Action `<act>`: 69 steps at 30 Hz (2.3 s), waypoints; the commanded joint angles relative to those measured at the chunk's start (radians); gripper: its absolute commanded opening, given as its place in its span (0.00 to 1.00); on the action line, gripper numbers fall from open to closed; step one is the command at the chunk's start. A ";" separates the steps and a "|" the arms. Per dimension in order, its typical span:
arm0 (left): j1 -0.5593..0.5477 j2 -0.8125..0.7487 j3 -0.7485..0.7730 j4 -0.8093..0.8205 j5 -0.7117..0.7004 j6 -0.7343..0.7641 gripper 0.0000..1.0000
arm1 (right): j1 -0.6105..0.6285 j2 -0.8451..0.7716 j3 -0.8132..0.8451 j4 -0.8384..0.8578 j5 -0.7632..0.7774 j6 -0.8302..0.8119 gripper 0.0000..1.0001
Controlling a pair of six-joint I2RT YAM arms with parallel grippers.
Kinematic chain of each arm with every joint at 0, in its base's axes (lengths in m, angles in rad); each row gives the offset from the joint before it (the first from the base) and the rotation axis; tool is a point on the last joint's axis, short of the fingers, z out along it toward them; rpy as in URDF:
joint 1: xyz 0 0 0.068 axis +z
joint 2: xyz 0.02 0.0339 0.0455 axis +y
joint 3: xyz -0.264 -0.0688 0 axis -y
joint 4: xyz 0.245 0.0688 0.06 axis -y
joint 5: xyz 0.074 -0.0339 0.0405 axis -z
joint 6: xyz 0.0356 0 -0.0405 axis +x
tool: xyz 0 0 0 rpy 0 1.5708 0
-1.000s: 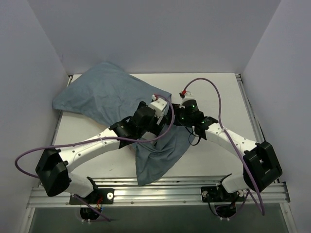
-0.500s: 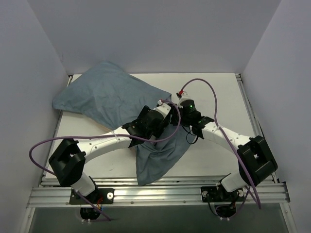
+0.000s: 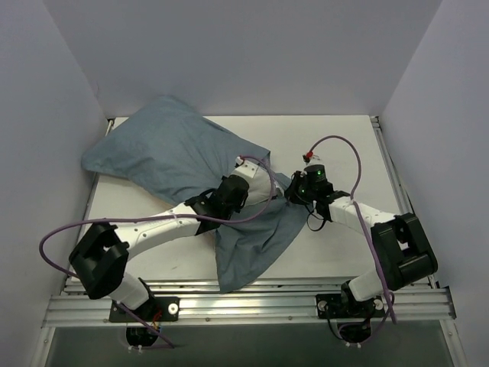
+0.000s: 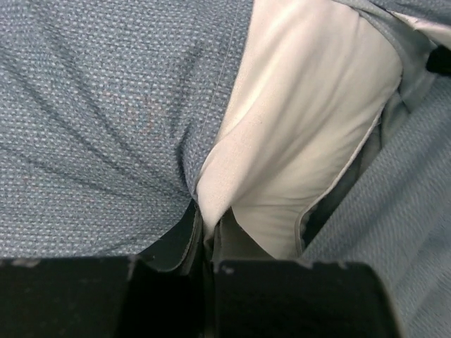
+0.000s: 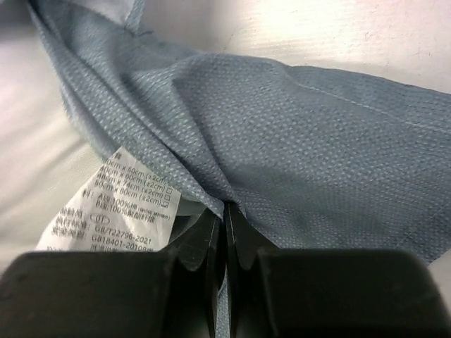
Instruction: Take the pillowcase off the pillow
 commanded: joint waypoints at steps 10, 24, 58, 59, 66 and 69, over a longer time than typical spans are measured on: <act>0.111 -0.473 -0.220 0.020 0.298 -0.107 0.02 | -0.079 0.028 0.074 0.004 -0.024 -0.017 0.00; 0.185 -0.577 -0.244 0.113 0.409 -0.209 0.02 | -0.066 0.057 0.099 -0.021 -0.066 -0.014 0.00; 0.187 -0.036 0.142 0.239 0.377 -0.292 0.02 | 0.349 -0.195 0.033 -0.034 -0.034 -0.063 0.56; 0.187 -0.034 0.141 0.244 0.379 -0.292 0.02 | 0.349 -0.193 0.030 -0.028 -0.039 -0.078 0.53; 0.185 -0.063 0.122 0.191 0.374 -0.245 0.02 | 0.344 -0.222 0.064 -0.089 -0.025 -0.149 0.56; 0.190 -0.117 0.086 0.161 0.330 -0.214 0.02 | 0.326 -0.251 0.088 -0.148 0.037 -0.141 0.56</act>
